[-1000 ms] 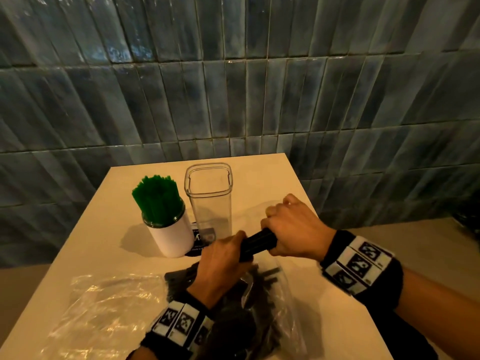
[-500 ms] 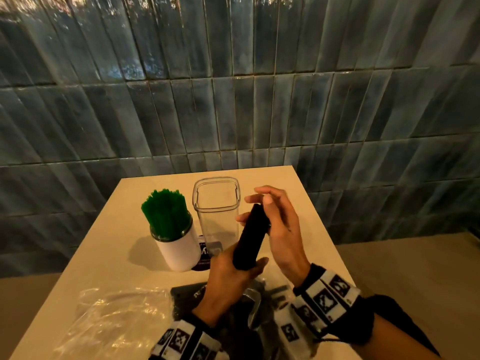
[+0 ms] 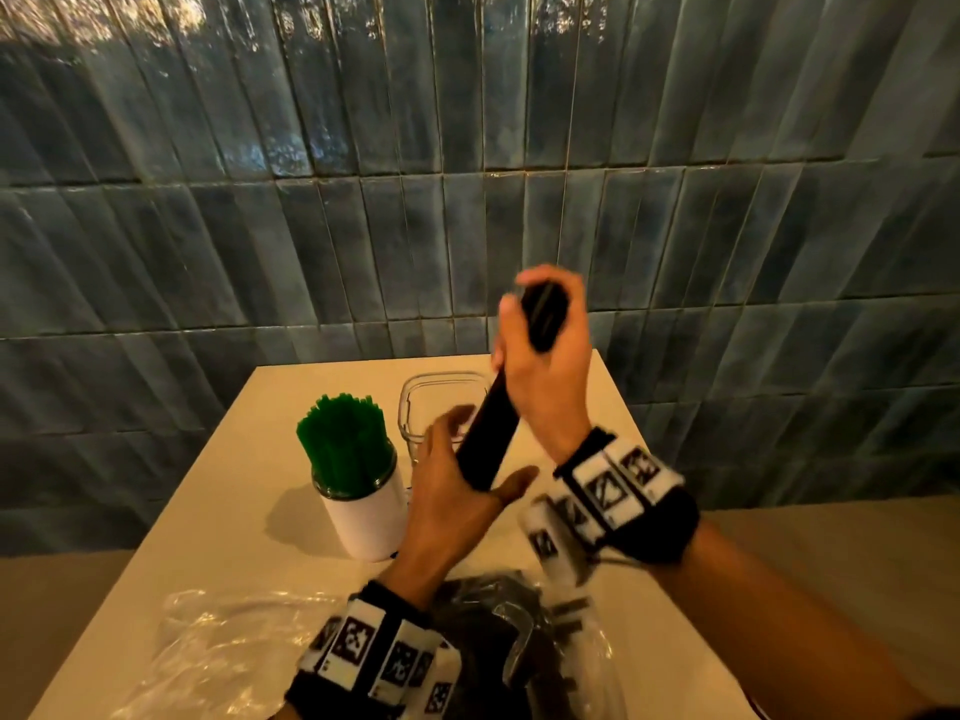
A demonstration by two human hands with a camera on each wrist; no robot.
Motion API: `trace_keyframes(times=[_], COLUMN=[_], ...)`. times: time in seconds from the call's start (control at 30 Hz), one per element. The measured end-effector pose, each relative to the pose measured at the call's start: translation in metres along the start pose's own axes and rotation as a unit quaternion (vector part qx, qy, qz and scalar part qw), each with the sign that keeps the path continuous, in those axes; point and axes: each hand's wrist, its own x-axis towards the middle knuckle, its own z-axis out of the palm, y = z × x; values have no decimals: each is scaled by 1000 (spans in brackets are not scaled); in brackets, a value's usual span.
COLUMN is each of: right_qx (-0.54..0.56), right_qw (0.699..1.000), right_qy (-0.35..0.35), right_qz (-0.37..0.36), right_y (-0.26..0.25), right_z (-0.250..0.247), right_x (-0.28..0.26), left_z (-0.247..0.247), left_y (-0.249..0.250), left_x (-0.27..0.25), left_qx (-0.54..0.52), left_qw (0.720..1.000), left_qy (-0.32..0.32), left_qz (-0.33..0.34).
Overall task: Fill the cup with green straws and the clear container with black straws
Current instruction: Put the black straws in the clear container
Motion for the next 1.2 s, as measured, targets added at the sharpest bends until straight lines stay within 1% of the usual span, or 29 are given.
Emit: trace_keyframes(times=[0.03,0.07,0.13,0.2,0.3,0.37,0.43,0.5,0.57,0.63,0.67,0.77,0.8,0.83,0.9,0.93,0.97,1.0,1.03,1.07,1.1,1.13,1.17,1.2], right_qx=[23,40,39,0,-64,-111,-159,-207,-259,-330,-354,-382,-385,-372,-319,-296,-280,-270,-277,-304,-342,-373,-384,-379], right_qw=[999,995,988,985,989,991,987,974,953,925,915,897,894,902,934,947,955,957,951,934,906,872,840,812], right_qy=[40,79,136,154,128,74,-1,-74,-142,-180,-185,-208,-213,-202,-140,-101,-64,-35,-16,-12,-28,-67,-123,-188], right_qz=[-19,-37,-68,-73,-41,-5,30,60,69,62,61,74,83,84,75,70,76,99,138,190,249,311,364,403], right_y=[-5,-8,-8,5,46,75,98,112,122,128,128,122,119,115,108,107,108,110,114,120,124,127,128,127], right_z=[2,4,9,15,23,24,20,14,9,6,4,-6,-12,-17,-37,-51,-68,-86,-104,-122,-138,-151,-161,-168], right_x=[18,34,56,61,46,31,15,1,-10,-14,-14,-10,-11,-11,-20,-27,-38,-51,-65,-80,-95,-110,-123,-136], left_z=[-4,-7,-9,-8,-4,-2,-3,-4,-6,-6,-7,-7,-6,-8,-12,-15,-16,-17,-17,-16,-14,-10,-6,0], left_y=[-5,-11,-24,-39,-52,-54,-56,-57,-58,-59,-58,-59,-59,-60,-62,-63,-66,-72,-79,-85,-92,-98,-104,-111], left_x=[6,11,19,23,22,19,18,15,14,14,15,15,13,11,0,-10,-22,-37,-52,-69,-83,-96,-107,-115], left_qx=[25,51,109,152,182,198,210,219,228,239,245,256,255,253,237,220,198,180,171,171,178,189,206,229], left_qw=[999,997,993,987,983,980,978,975,974,971,969,966,966,966,963,963,966,971,976,977,975,966,951,931], left_qy=[35,55,54,37,16,10,10,4,-6,-19,-25,-41,-37,-20,26,41,40,25,-7,-53,-110,-172,-231,-279], left_qz=[16,23,4,-24,-11,-1,11,19,16,10,7,3,15,44,124,150,159,155,138,112,77,34,-12,-48])
